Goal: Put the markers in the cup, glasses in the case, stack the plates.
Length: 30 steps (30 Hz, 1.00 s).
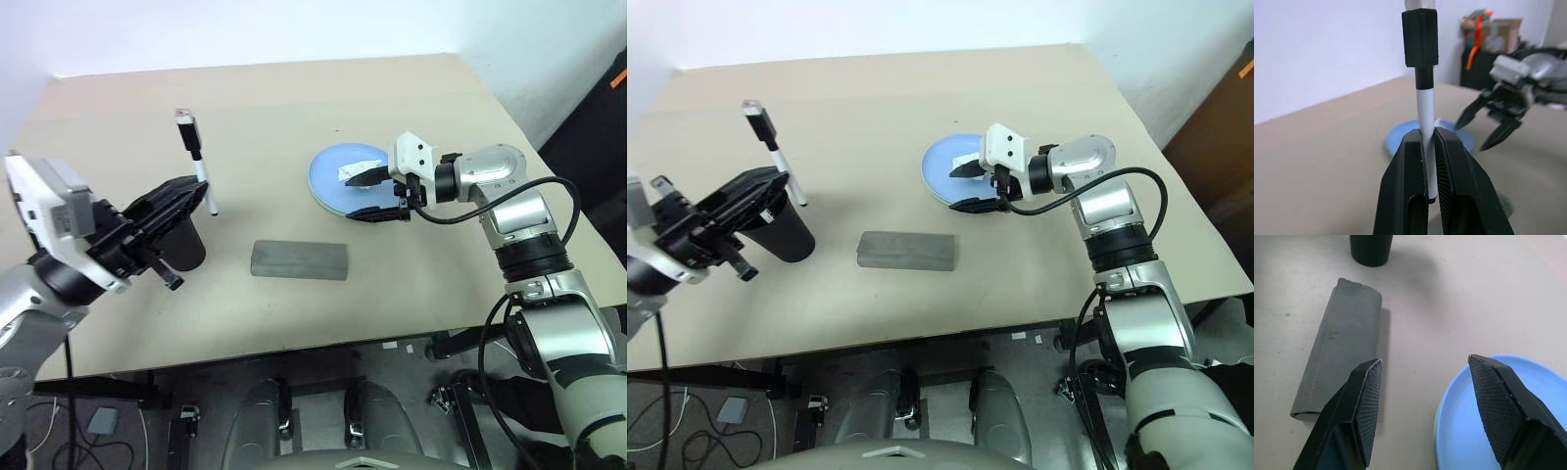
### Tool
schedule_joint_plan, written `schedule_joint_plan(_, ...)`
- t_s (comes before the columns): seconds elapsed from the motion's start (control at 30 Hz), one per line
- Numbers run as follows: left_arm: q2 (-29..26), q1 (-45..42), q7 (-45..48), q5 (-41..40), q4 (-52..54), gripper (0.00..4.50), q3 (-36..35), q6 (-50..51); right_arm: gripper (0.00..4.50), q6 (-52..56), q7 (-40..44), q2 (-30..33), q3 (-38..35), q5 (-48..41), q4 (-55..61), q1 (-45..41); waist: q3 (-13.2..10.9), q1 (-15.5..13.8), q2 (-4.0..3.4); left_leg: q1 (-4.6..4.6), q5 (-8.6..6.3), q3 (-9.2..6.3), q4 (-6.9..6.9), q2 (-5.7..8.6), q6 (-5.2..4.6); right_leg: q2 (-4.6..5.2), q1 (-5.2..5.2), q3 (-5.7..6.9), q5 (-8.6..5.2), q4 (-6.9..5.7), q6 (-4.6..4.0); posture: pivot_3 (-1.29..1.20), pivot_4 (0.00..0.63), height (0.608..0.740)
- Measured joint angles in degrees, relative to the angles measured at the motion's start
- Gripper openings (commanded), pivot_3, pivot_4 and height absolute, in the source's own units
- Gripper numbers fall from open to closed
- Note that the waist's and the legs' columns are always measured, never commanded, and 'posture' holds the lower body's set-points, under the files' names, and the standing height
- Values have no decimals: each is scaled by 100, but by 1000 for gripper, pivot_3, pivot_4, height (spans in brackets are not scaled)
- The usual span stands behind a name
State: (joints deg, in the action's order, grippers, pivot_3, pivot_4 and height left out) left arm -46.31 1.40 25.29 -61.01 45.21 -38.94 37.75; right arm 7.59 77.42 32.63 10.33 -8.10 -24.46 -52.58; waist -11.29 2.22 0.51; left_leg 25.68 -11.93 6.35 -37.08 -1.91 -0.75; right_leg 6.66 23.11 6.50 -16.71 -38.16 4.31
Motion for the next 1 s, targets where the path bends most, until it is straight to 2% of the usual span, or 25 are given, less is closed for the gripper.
schedule_joint_plan(0.13,-51,351,61,43,-112,0,-582,-77,2972,55,-10,10,1,0,3,61,-1,3,-1,0,-1,0,2,-2,1,-3,4,0,-1,0,-1,0,150,719)
schedule_joint_plan(0.3,156,595,93,267,-316,0,-752,-282,2972,46,-60,5,3,8,-7,60,-1,-3,-1,2,-6,1,4,-1,-6,0,5,0,-1,2,-1,0,150,719)
schedule_joint_plan(0.6,549,347,262,1355,-1198,0,-115,-1033,2972,234,-61,87,-8,-57,24,82,-1,-38,-1,6,-15,2,6,-1,-20,2,11,0,0,4,-2,0,150,719)
schedule_joint_plan(0.73,641,207,369,1632,-1571,0,213,-1228,2972,287,-118,227,-10,-53,163,267,0,-77,0,9,-16,3,7,-1,-21,3,12,0,0,6,-1,0,150,719)
schedule_joint_plan(0.9,707,108,460,1788,-1804,0,279,-1342,2972,436,-217,254,-9,-55,343,423,-1,-111,-1,10,-17,4,8,-4,-23,2,15,0,0,5,-1,0,150,719)
schedule_joint_plan(1.0,708,128,531,1784,-1805,928,281,-1340,3015,450,-280,287,-10,-56,428,428,0,-124,-1,10,-18,4,7,-3,-24,4,14,0,0,6,-1,0,150,719)
